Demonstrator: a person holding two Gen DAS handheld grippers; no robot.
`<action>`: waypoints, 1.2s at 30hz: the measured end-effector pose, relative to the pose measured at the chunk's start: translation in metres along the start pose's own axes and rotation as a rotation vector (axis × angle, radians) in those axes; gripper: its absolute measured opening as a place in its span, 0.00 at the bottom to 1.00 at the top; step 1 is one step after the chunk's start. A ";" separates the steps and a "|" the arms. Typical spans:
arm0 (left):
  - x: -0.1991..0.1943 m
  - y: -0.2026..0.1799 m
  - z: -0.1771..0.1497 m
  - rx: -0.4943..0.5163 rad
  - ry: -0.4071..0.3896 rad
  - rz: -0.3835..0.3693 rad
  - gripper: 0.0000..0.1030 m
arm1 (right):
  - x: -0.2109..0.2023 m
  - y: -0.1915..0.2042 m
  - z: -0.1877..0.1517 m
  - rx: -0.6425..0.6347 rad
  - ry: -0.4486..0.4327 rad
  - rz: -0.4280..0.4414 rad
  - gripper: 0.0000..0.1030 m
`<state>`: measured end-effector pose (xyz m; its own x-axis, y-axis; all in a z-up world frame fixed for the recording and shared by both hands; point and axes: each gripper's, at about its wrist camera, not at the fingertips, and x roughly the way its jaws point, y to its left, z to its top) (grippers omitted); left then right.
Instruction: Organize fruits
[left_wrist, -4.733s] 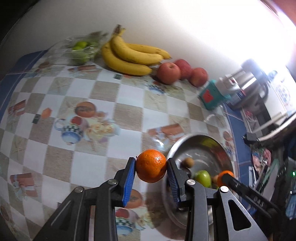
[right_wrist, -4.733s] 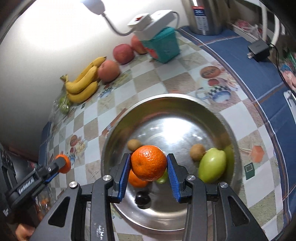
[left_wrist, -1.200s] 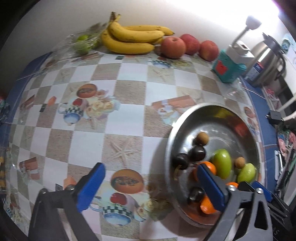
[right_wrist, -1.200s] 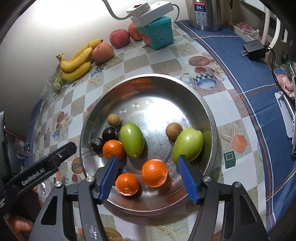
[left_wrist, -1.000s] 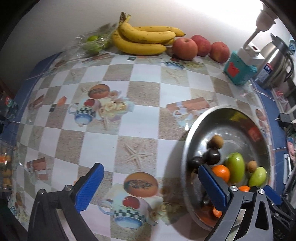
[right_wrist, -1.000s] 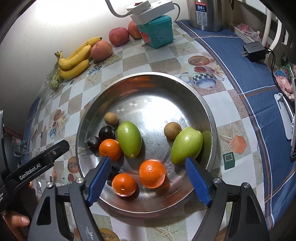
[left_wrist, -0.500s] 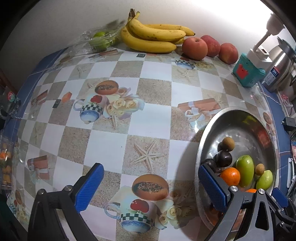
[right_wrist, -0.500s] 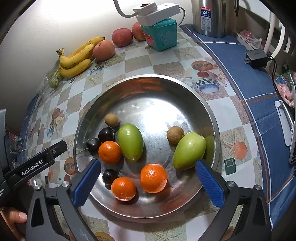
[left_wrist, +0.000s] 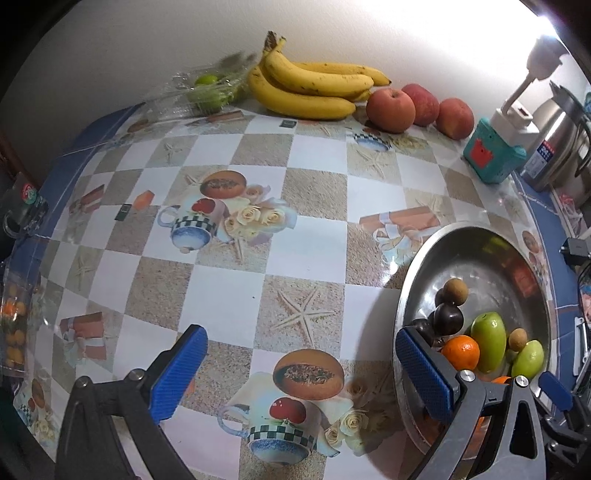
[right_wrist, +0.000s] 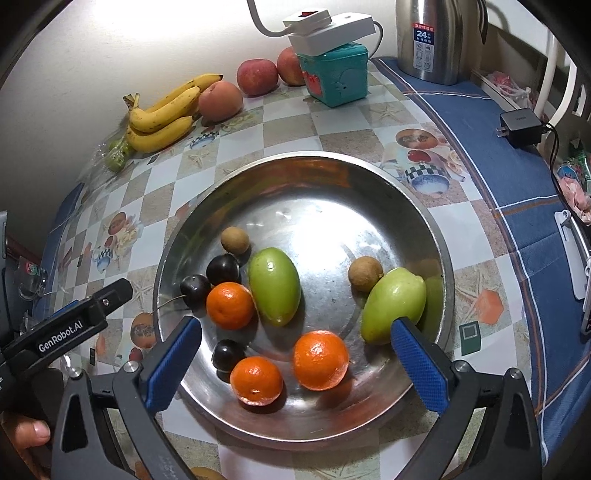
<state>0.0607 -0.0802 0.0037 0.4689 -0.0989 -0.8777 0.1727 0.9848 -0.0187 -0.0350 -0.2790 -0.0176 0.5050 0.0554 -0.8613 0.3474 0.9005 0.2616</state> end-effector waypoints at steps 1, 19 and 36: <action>-0.002 0.002 0.000 -0.003 -0.002 -0.007 1.00 | -0.001 0.001 -0.001 -0.001 0.000 -0.001 0.99; -0.061 0.013 -0.038 0.018 -0.069 0.014 1.00 | -0.027 -0.005 -0.039 0.001 -0.036 -0.049 0.99; -0.078 0.016 -0.078 0.084 -0.054 0.120 1.00 | -0.043 0.003 -0.063 -0.035 -0.043 -0.060 0.99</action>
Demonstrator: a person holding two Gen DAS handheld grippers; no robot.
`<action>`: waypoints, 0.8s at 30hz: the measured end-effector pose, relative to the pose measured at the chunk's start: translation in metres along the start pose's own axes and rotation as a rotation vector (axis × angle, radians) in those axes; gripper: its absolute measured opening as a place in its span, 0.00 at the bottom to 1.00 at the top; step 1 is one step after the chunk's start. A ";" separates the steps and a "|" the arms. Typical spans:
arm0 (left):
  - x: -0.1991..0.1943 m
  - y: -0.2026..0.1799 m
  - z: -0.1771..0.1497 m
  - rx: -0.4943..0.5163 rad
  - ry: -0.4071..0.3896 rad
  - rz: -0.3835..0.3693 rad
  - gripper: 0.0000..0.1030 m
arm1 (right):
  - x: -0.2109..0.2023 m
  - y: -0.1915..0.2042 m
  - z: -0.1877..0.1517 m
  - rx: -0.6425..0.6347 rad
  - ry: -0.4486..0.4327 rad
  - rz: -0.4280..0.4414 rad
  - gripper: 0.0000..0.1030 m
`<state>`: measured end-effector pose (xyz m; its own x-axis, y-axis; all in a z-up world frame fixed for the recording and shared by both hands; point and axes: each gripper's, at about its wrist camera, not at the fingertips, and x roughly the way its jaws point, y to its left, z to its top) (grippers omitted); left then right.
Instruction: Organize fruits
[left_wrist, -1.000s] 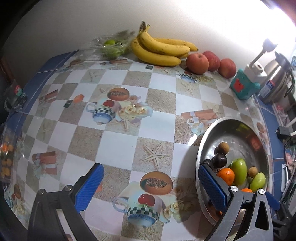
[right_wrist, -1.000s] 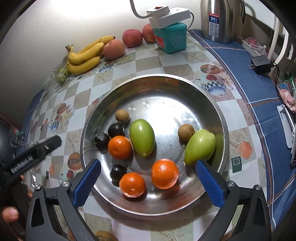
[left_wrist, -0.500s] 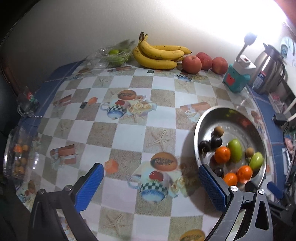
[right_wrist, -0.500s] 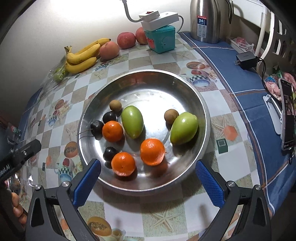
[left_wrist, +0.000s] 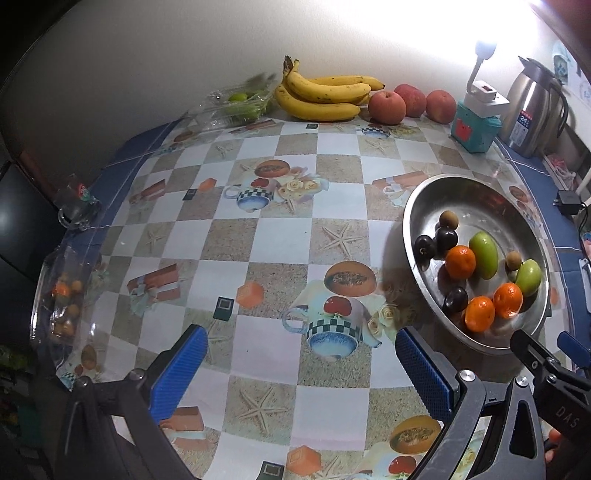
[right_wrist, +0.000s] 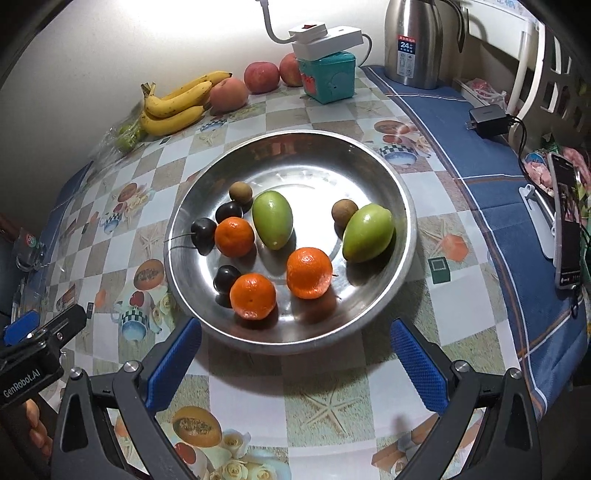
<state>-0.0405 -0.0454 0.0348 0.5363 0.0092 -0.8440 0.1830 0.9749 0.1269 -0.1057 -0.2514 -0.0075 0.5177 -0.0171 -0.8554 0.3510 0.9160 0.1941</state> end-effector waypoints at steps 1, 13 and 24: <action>-0.001 0.001 -0.001 -0.002 -0.001 0.000 1.00 | -0.001 0.000 -0.001 -0.002 -0.003 0.000 0.99; -0.004 0.008 -0.005 -0.019 0.000 0.014 1.00 | -0.007 0.003 -0.003 -0.012 -0.018 0.006 0.99; 0.000 0.007 -0.006 -0.022 0.019 0.034 1.00 | -0.005 0.003 -0.002 -0.010 -0.008 0.016 0.99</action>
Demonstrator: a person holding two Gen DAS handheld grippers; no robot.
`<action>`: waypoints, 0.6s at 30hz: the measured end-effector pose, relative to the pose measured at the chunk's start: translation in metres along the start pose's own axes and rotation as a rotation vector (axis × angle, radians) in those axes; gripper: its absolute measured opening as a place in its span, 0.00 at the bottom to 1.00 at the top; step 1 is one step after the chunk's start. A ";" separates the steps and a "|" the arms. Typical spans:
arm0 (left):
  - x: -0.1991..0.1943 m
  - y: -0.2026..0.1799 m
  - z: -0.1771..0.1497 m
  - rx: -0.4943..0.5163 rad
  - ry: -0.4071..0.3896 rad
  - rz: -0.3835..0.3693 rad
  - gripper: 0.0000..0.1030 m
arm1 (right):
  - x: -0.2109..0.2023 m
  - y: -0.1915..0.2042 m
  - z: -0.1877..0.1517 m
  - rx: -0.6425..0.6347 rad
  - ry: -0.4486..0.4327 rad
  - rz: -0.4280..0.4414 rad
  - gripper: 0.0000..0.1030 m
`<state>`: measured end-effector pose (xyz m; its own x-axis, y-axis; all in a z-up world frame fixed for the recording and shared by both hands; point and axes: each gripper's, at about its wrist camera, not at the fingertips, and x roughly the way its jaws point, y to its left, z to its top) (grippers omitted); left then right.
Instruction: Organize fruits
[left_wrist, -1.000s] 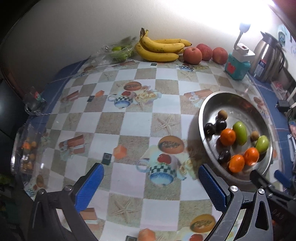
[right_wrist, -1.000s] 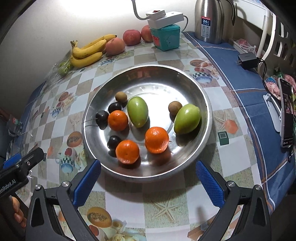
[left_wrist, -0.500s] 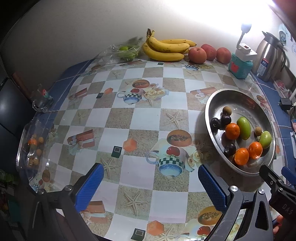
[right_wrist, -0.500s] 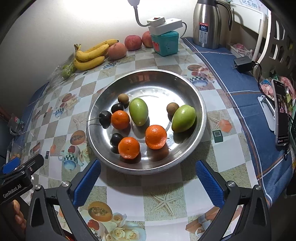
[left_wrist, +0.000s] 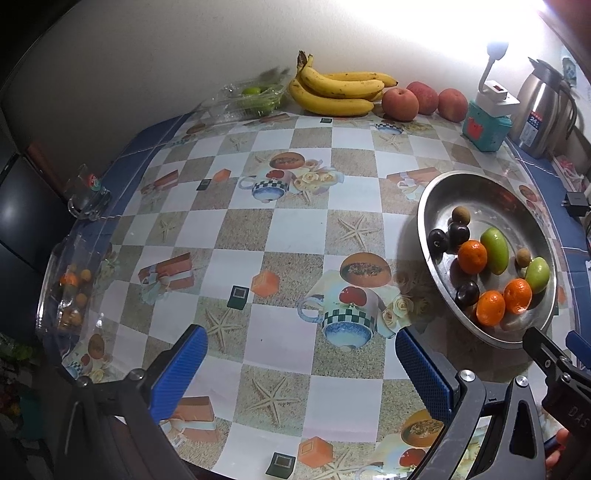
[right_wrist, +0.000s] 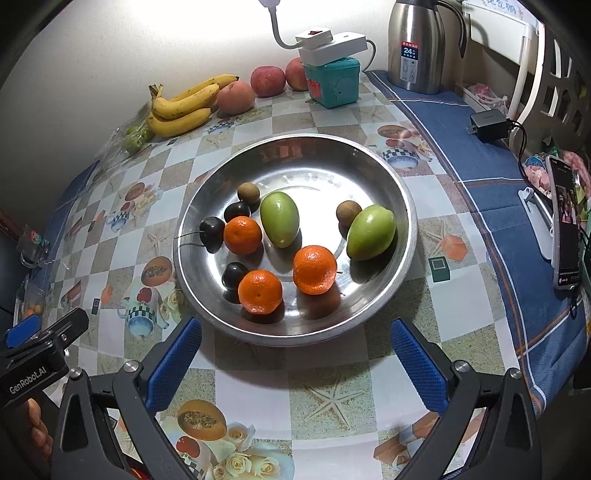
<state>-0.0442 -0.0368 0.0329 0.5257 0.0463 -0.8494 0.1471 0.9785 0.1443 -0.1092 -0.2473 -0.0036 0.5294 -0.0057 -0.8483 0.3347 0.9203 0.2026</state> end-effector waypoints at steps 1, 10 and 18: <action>0.000 0.000 0.000 0.000 0.000 0.000 1.00 | 0.000 0.000 0.000 0.001 0.000 0.001 0.99; 0.002 0.000 -0.001 0.005 0.015 0.002 1.00 | 0.001 0.000 0.000 0.000 0.004 0.002 0.99; 0.004 0.001 0.000 -0.001 0.022 0.002 1.00 | 0.002 0.001 0.000 -0.003 0.008 0.000 0.99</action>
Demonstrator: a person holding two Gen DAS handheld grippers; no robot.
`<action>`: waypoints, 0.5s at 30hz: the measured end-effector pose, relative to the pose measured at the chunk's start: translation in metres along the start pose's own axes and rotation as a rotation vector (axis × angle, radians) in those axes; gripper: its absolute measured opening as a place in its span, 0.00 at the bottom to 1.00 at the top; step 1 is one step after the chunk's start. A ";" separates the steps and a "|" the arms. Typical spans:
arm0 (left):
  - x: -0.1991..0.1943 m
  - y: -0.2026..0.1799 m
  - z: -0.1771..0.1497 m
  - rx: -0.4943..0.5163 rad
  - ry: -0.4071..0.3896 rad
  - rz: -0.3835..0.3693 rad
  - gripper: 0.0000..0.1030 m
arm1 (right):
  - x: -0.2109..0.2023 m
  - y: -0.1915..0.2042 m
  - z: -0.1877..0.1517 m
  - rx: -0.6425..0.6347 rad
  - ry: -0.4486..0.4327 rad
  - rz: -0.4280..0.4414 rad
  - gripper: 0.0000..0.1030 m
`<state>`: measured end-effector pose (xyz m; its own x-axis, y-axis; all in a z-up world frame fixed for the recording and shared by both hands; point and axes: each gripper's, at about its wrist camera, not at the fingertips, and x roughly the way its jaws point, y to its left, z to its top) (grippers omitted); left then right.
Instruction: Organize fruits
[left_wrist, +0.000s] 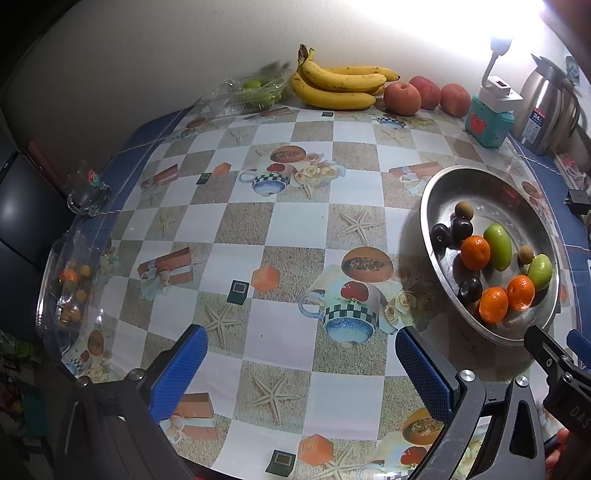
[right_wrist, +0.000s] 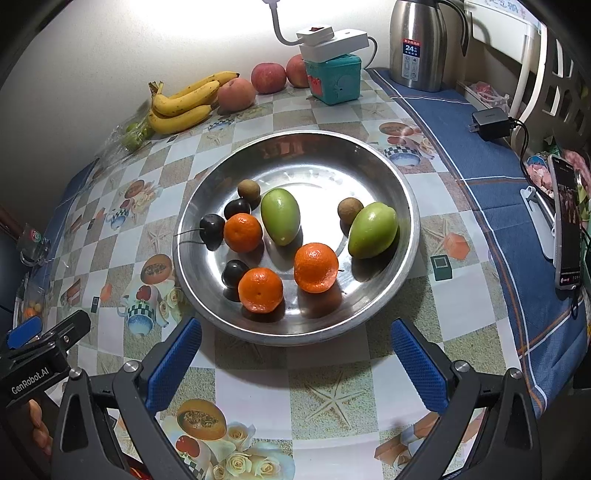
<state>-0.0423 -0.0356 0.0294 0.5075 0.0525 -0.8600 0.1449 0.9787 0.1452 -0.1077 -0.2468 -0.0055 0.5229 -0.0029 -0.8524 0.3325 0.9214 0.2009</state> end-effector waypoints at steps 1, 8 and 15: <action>0.000 0.000 0.000 -0.001 0.001 0.000 1.00 | 0.000 0.000 0.000 -0.001 0.001 0.000 0.99; 0.000 0.000 0.000 -0.001 0.000 0.000 1.00 | 0.000 0.000 0.000 -0.002 0.001 0.000 0.99; 0.000 0.000 -0.001 -0.005 0.001 -0.001 1.00 | 0.000 0.000 0.000 -0.001 0.002 -0.001 0.99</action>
<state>-0.0428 -0.0354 0.0290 0.5063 0.0522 -0.8608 0.1411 0.9797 0.1424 -0.1077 -0.2462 -0.0060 0.5212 -0.0031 -0.8534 0.3324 0.9217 0.1997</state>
